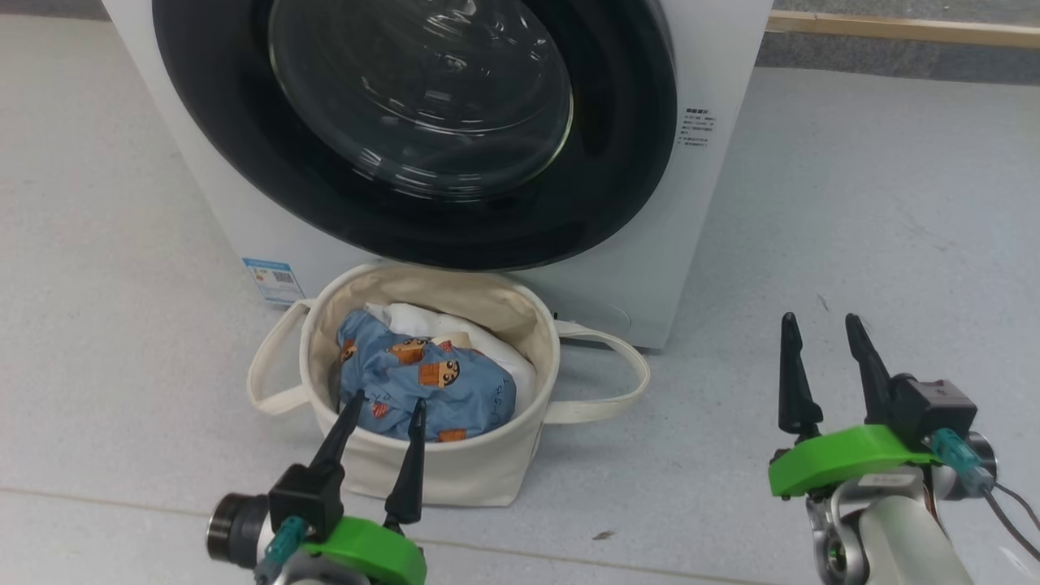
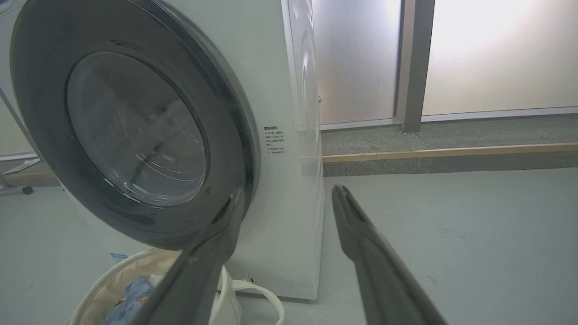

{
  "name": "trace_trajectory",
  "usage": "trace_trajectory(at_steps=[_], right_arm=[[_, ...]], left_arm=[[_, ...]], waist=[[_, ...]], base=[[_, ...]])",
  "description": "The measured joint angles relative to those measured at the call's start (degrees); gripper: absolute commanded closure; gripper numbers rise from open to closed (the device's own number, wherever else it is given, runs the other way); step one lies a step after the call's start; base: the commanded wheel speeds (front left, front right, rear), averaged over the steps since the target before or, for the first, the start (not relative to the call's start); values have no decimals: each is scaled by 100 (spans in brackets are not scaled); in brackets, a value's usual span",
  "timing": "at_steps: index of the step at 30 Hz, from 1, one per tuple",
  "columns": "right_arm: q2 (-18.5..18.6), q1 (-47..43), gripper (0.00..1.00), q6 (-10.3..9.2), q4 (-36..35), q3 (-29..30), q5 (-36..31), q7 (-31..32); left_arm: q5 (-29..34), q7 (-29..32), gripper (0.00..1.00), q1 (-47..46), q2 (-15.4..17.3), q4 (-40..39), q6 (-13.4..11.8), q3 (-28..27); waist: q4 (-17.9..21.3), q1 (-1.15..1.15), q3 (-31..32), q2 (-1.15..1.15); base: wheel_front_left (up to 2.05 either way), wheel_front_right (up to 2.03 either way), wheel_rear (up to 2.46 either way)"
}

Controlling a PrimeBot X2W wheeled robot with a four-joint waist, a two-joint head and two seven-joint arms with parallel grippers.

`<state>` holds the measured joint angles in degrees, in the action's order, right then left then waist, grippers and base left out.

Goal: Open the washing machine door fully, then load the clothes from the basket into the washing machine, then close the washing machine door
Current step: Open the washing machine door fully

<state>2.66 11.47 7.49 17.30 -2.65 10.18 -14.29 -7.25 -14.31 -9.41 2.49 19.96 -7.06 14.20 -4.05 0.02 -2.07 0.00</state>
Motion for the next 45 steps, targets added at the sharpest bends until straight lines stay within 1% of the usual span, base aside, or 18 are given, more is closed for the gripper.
trace_trajectory(at_steps=[4, 6, 13, 17, 21, 33, 34, 35, 38, 42, 45], right_arm=[[-4, 10, 0, 0, 2, -15, 0, 0], [2, 1, 0, 0, 4, -5, 0, 0], [0, 5, 0, 0, 9, -5, 0, 0], [-1, 5, 0, 0, 10, -2, 0, 0], [-1, 5, 0, 0, 10, 23, 0, 0], [-1, 17, 0, 0, 91, 151, 67, 0], [-1, 25, 93, 0, 208, 151, 110, 0], [-2, 26, 100, 0, 334, 148, 118, 0], [-2, 35, 100, 0, 584, 158, 222, 0], [0, 221, 100, 0, 1033, 165, 1188, 0], [-1, 506, 100, 0, 1547, 197, 2275, 4]], left_arm=[[3, 0, 0, -2, 0, -69, -9, -30], [9, 0, 0, -2, -2, -119, -58, -34], [53, 0, 0, 0, -11, -138, -56, -32], [-24, 0, 0, 2, -11, -153, -43, -31], [57, 0, 0, 2, -11, -210, -59, -27], [109, 0, 0, -1, -10, -271, -141, 0], [109, 0, 0, -1, -10, -272, -152, 5], [109, 0, 0, -1, -10, -272, -153, 14], [109, 0, 0, -1, -10, -267, -157, 59], [100, 0, 0, -5, -10, -243, -183, 152], [48, 0, 0, -25, -10, -218, -204, 194]], waist=[[-14, -1, -10, 0], [-21, -3, -9, 0], [-30, -2, 18, 0], [-29, -2, 19, 0], [-33, -2, 6, 0], [-62, -2, -107, 0], [-66, -2, -118, 0], [-70, -2, -127, 0], [-88, -2, -165, 0], [-110, -1, -232, 0], [-160, -2, -270, 0]], base=[[-16, 102, -86], [-12, 50, -38], [-1, 6, -4], [-16, 60, -44], [-26, 65, -38], [-1, 1, 0], [0, 0, 0], [0, 0, 0], [0, 0, 0], [0, 0, 0], [0, 0, 0]])
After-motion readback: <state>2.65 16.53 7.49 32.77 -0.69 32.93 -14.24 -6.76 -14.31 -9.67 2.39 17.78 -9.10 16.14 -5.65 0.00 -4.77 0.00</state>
